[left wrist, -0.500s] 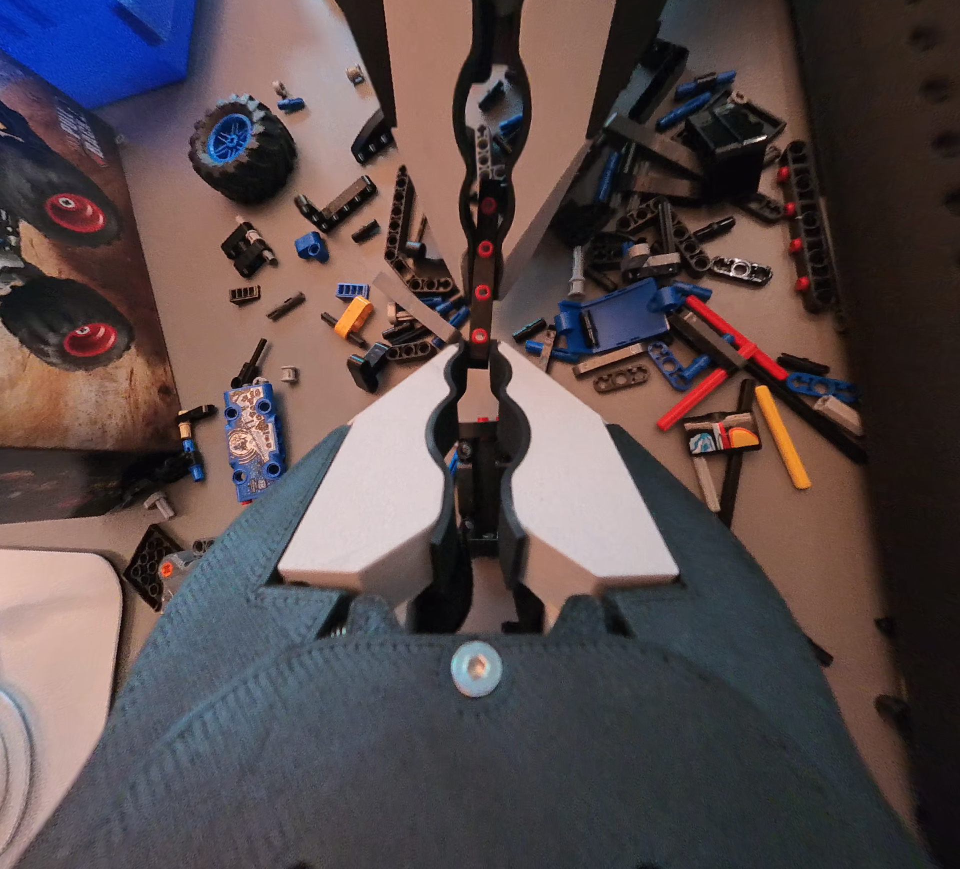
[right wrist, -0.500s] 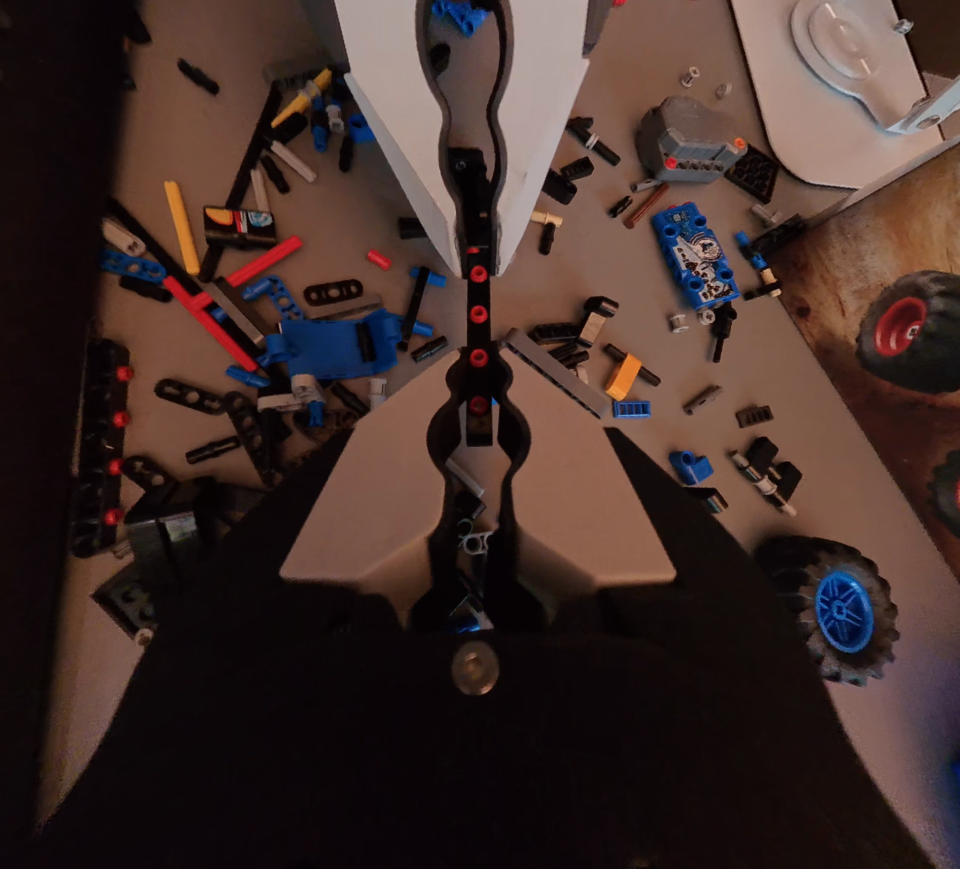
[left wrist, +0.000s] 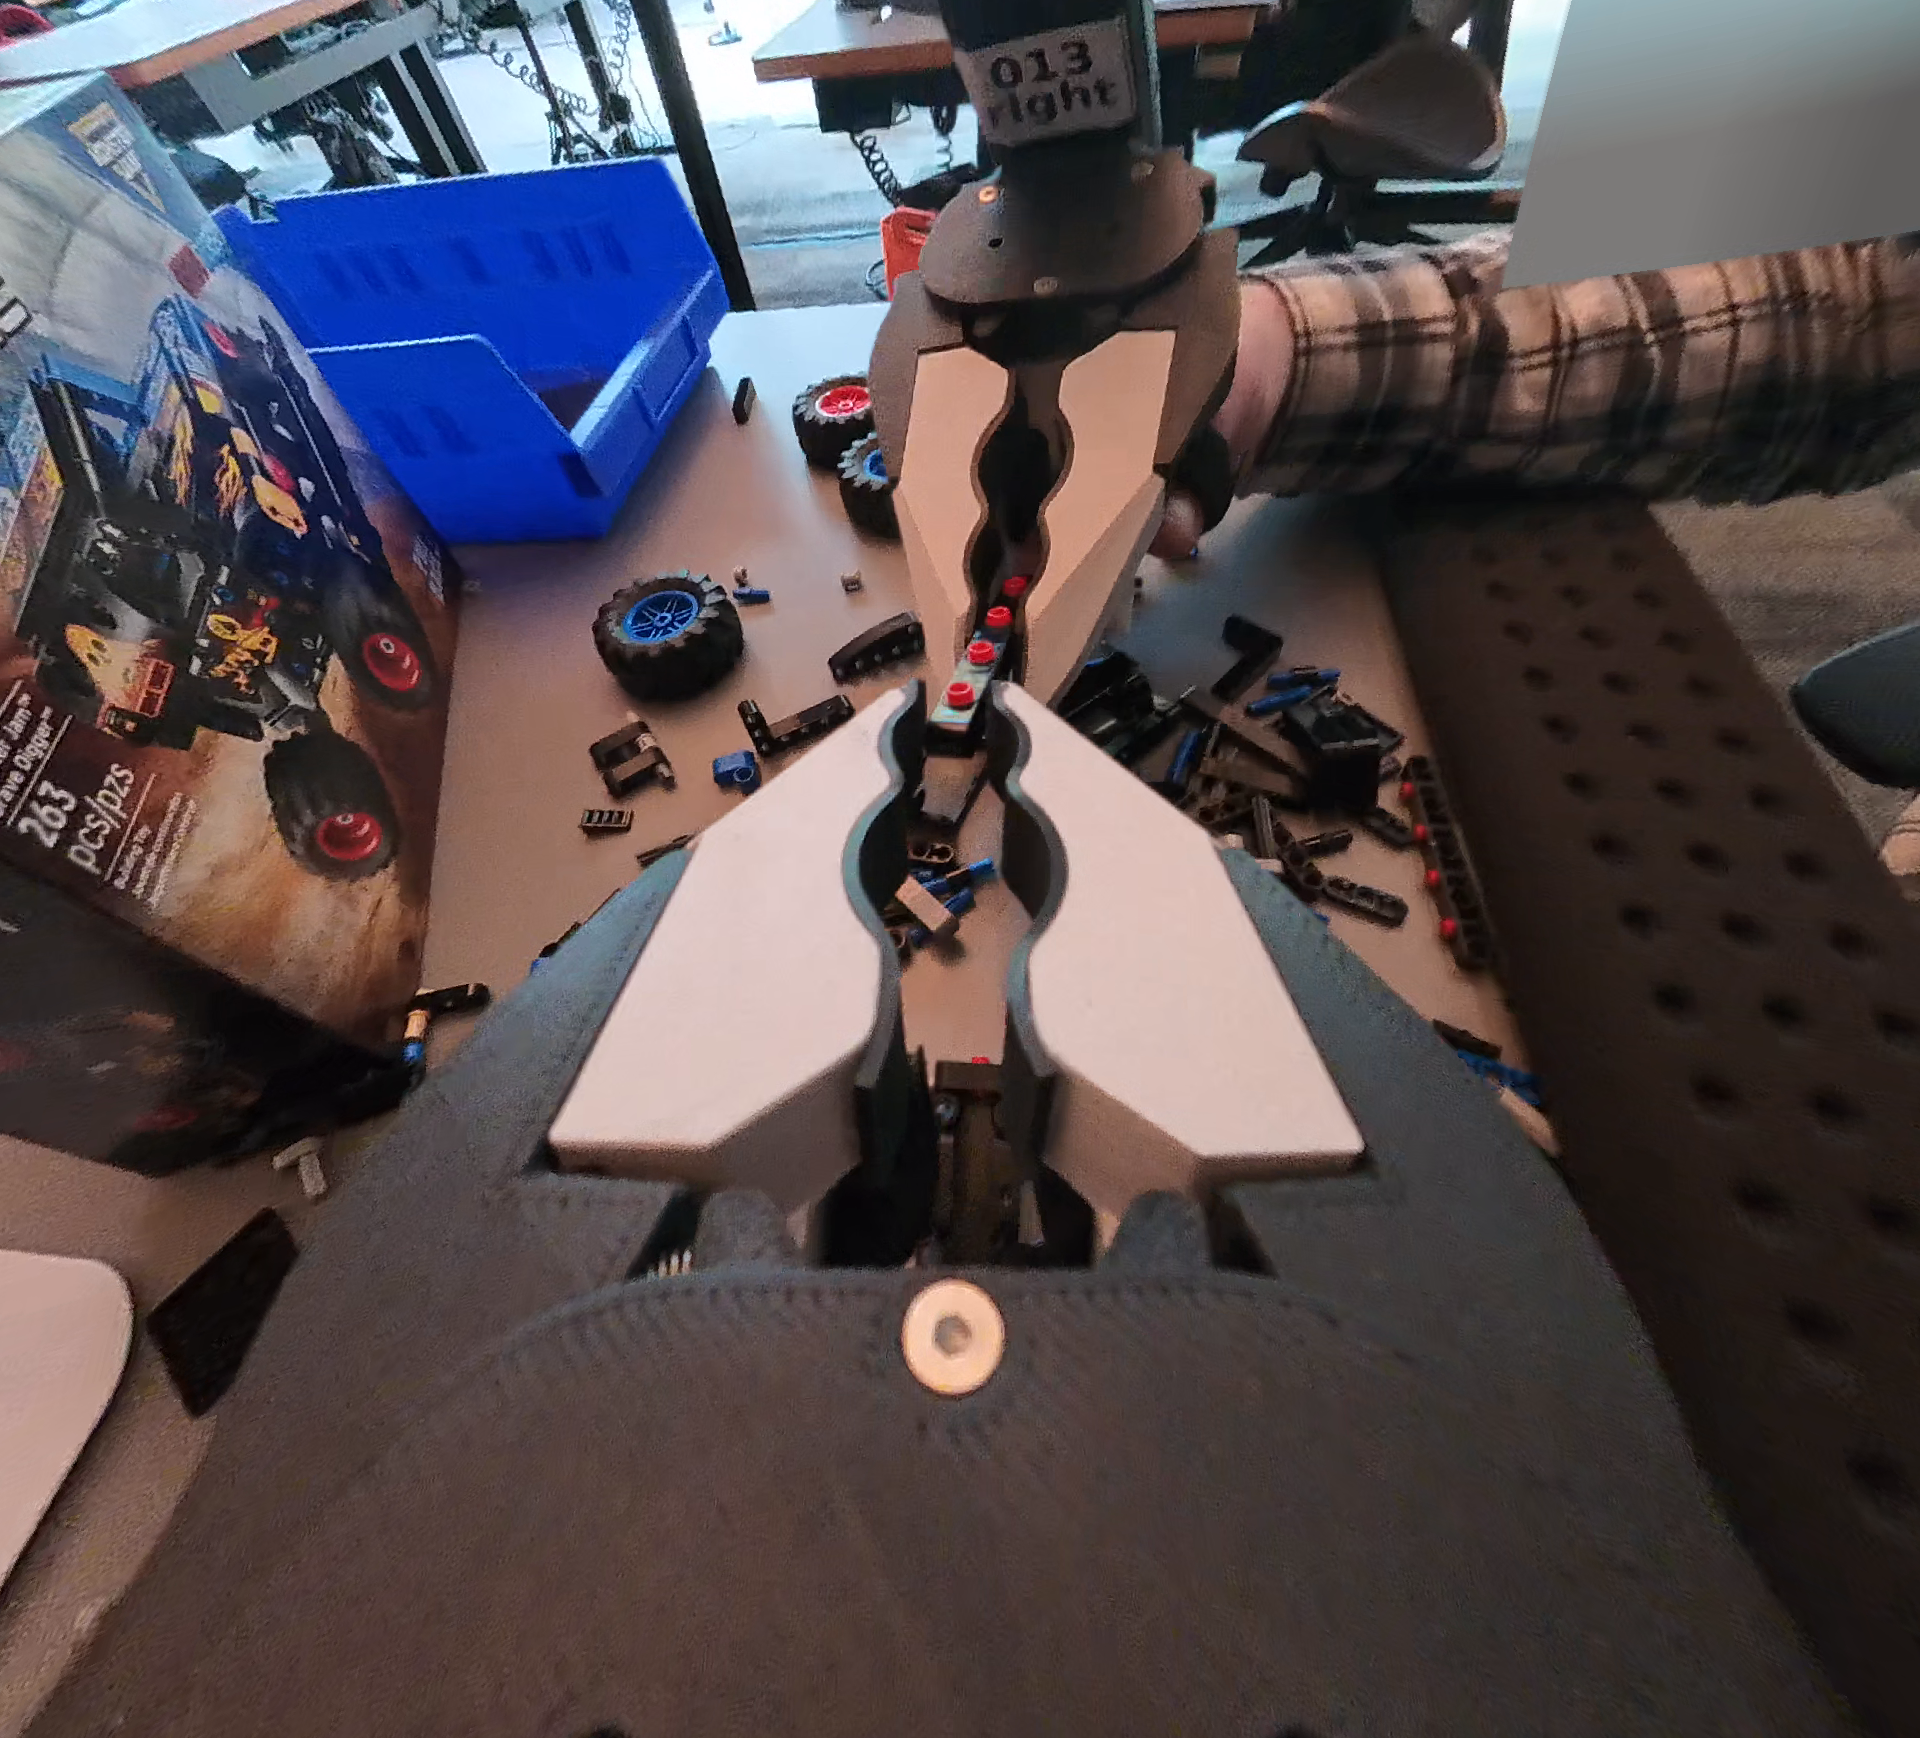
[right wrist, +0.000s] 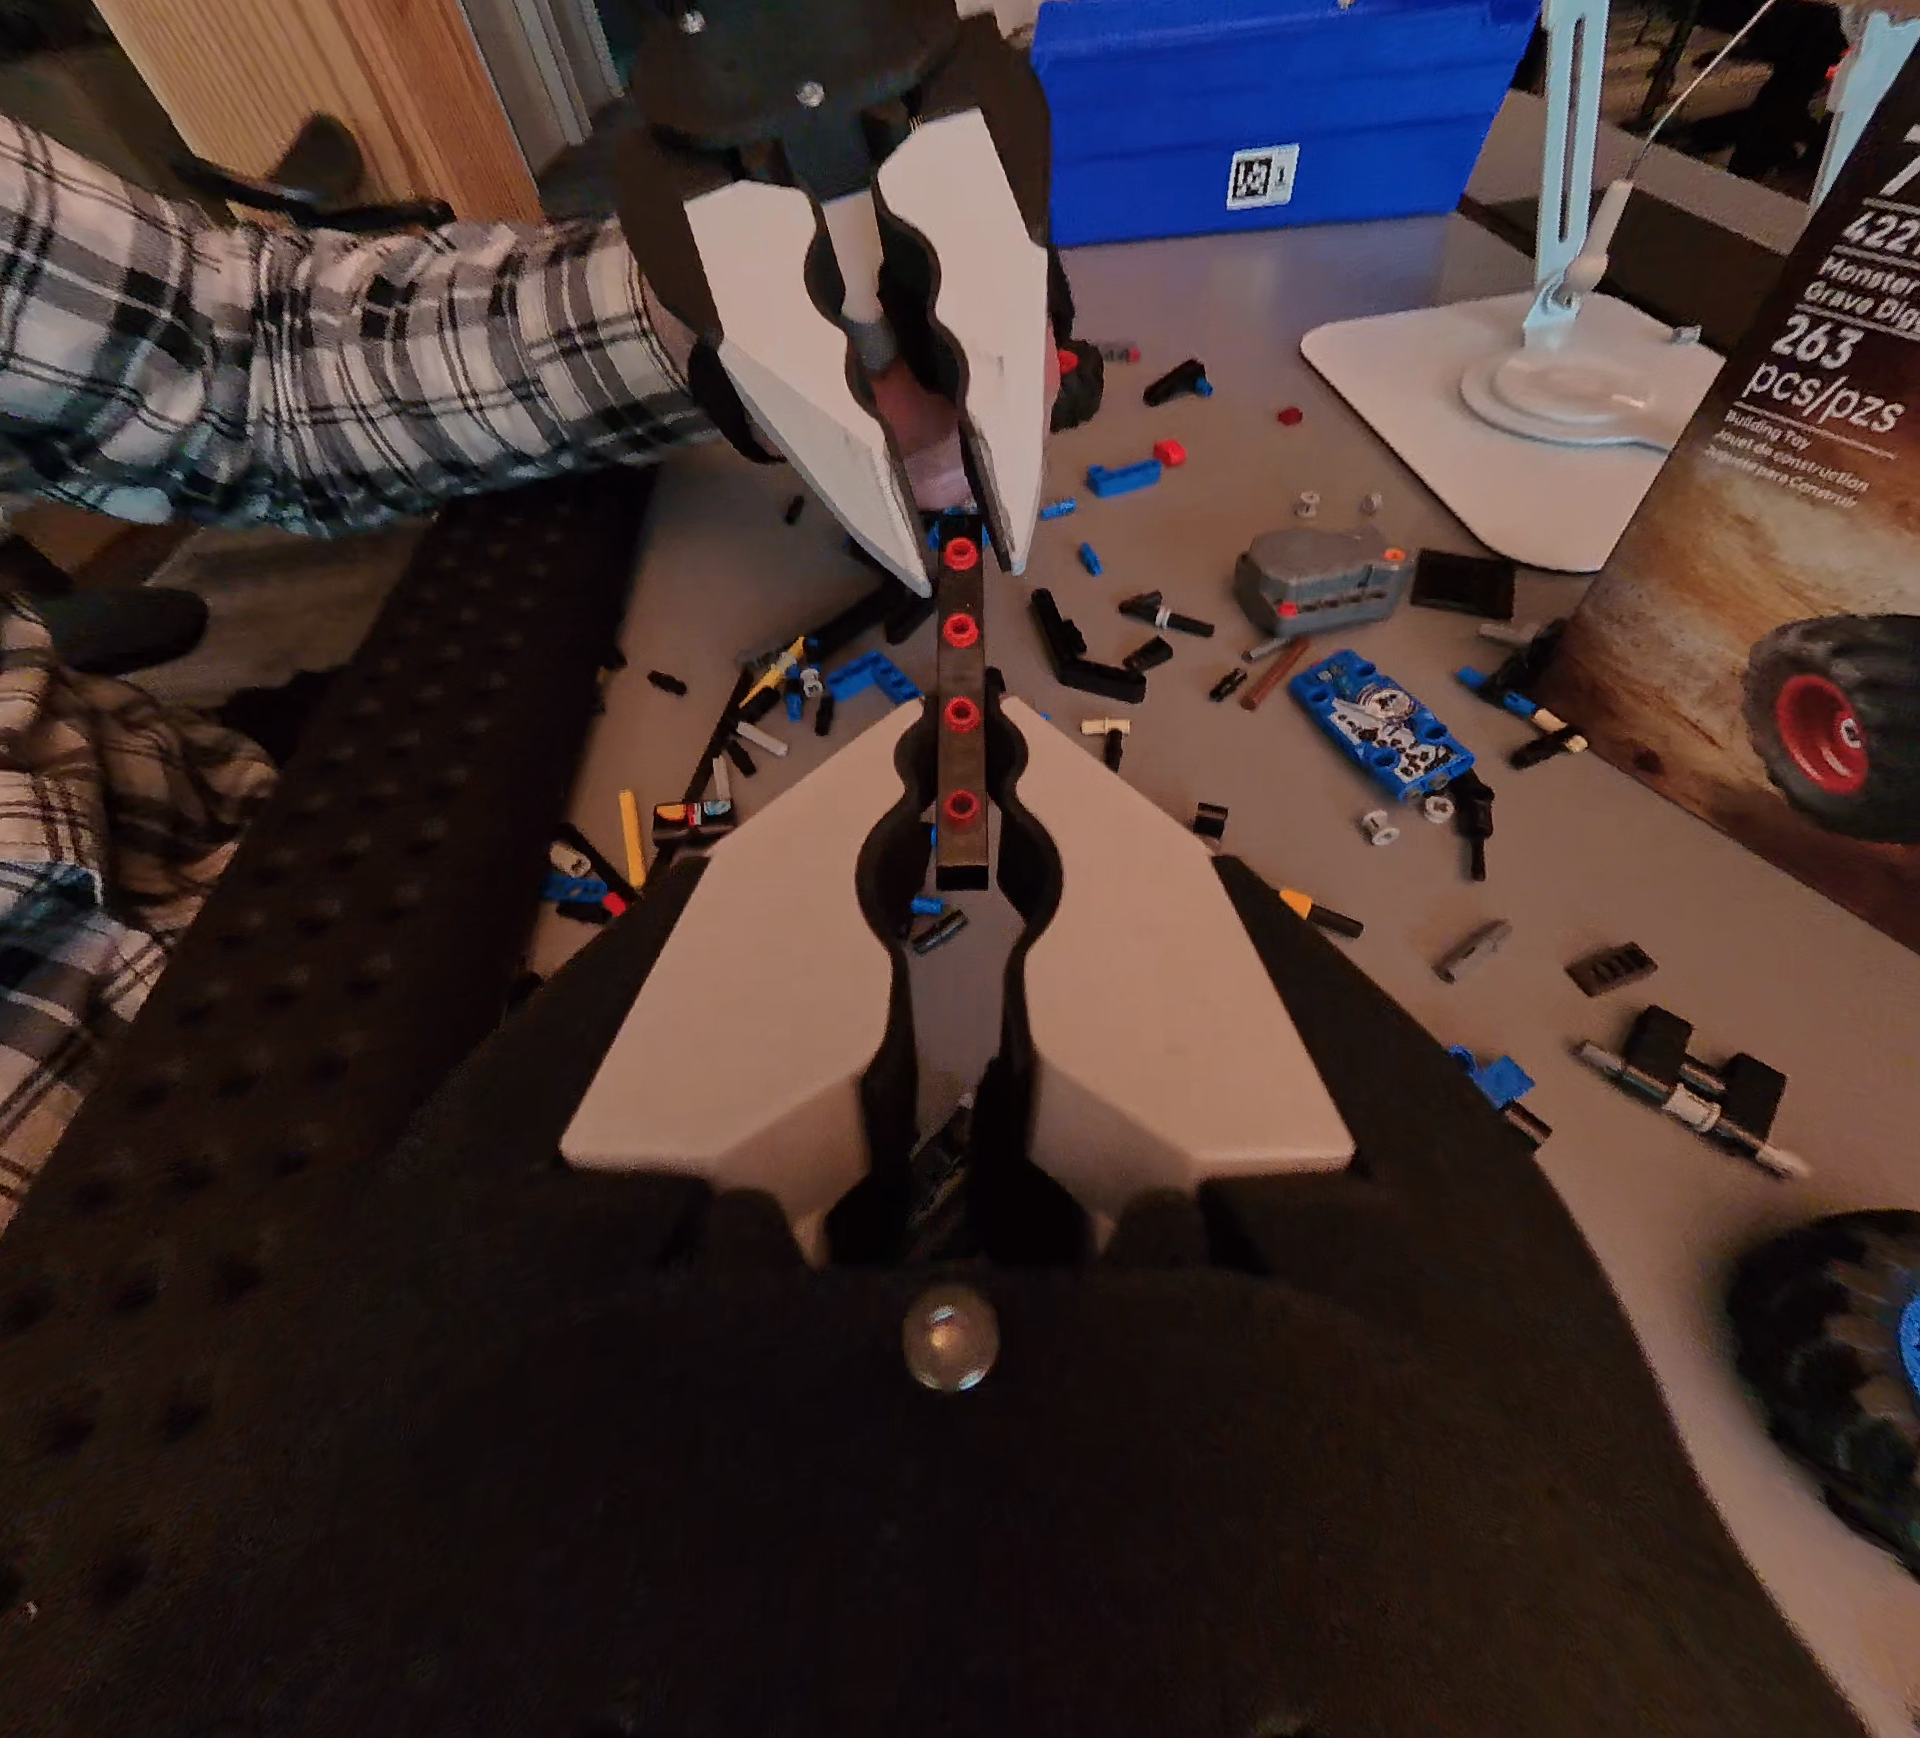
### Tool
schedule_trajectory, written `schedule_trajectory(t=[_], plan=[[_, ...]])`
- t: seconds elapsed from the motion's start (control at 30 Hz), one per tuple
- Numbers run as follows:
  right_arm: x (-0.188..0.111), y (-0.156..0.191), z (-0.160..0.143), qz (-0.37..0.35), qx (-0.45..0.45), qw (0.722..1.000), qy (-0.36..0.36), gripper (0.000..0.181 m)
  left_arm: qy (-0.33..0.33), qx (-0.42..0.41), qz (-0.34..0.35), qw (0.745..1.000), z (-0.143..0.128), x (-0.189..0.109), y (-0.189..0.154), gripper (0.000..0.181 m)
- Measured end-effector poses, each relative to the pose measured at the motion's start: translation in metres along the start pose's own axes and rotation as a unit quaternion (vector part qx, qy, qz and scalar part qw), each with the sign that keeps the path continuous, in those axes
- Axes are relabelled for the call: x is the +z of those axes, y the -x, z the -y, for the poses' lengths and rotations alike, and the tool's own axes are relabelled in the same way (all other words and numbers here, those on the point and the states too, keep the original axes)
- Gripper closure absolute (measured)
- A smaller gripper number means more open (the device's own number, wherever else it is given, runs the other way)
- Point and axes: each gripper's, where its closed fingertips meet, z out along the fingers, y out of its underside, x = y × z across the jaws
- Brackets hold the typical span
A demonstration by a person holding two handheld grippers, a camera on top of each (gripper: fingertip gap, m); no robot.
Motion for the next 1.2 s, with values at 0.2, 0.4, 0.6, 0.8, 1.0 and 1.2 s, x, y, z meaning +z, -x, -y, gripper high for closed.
schedule_trajectory(t=[0.2,0.4,0.6,0.8,1.0,1.2], plan=[[-0.001,0.002,0.007,0.009,0.014,1.000,-0.026,0.176,-0.024,-0.021,-0.008,0.999,0.006,-0.002,0.001,0.172],[-0.005,-0.008,0.012,-0.056,-0.050,0.997,-0.013,0.169,-0.027,-0.065,-0.015,0.997,0.008,-0.002,0.003,0.176],[-0.009,-0.017,0.005,-0.137,-0.160,0.976,0.050,0.170,-0.015,-0.130,-0.034,0.991,0.002,0.000,0.004,0.175],[-0.007,-0.014,0.009,-0.126,-0.137,0.982,0.033,0.173,-0.042,-0.138,-0.029,0.989,0.008,-0.003,0.010,0.172],[-0.009,-0.013,0.019,-0.110,-0.093,0.989,-0.014,0.173,-0.083,-0.134,-0.031,0.987,0.020,-0.004,0.009,0.170],[-0.008,-0.011,0.020,-0.105,-0.098,0.989,-0.018,0.170,-0.083,-0.088,-0.017,0.993,0.024,-0.005,0.005,0.176]])
